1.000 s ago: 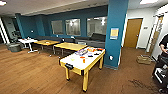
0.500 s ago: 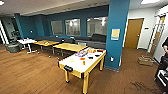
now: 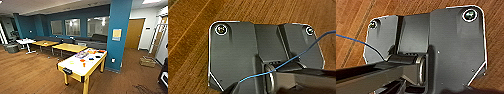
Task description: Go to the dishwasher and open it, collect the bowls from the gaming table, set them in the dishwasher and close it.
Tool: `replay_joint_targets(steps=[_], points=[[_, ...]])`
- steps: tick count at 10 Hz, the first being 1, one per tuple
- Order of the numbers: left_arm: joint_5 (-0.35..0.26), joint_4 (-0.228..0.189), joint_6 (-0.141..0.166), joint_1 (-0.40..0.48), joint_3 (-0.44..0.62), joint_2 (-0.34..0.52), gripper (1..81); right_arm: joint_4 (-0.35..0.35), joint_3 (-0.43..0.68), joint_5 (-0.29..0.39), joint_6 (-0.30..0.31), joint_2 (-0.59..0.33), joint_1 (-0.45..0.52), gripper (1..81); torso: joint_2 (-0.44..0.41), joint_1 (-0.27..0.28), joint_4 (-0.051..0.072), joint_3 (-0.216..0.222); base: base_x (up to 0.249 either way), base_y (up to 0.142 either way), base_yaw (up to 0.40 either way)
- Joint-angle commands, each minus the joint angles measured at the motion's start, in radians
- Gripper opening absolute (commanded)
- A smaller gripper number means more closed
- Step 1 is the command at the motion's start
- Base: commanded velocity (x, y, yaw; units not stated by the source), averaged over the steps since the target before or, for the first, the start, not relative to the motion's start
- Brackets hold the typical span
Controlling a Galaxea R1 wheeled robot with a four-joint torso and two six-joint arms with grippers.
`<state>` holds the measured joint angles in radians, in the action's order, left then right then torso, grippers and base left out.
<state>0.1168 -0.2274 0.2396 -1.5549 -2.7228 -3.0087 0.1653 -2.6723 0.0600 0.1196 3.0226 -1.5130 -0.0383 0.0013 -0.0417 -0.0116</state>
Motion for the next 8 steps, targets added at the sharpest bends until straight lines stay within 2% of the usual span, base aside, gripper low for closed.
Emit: replay_joint_targets(steps=[1,8], points=[[-0.042,0.003,0.001,0.049,0.001,0.002,81.1,0.006,0.002,0.05,-0.001,0.005,0.061,81.1,0.0,0.0,0.0,0.0,0.191,0.0,0.0],[-0.042,0.003,0.003,0.048,0.001,0.003,81.1,0.006,0.0,0.05,-0.001,0.006,0.061,81.1,0.0,0.0,0.0,0.0,0.191,0.092,0.0]])
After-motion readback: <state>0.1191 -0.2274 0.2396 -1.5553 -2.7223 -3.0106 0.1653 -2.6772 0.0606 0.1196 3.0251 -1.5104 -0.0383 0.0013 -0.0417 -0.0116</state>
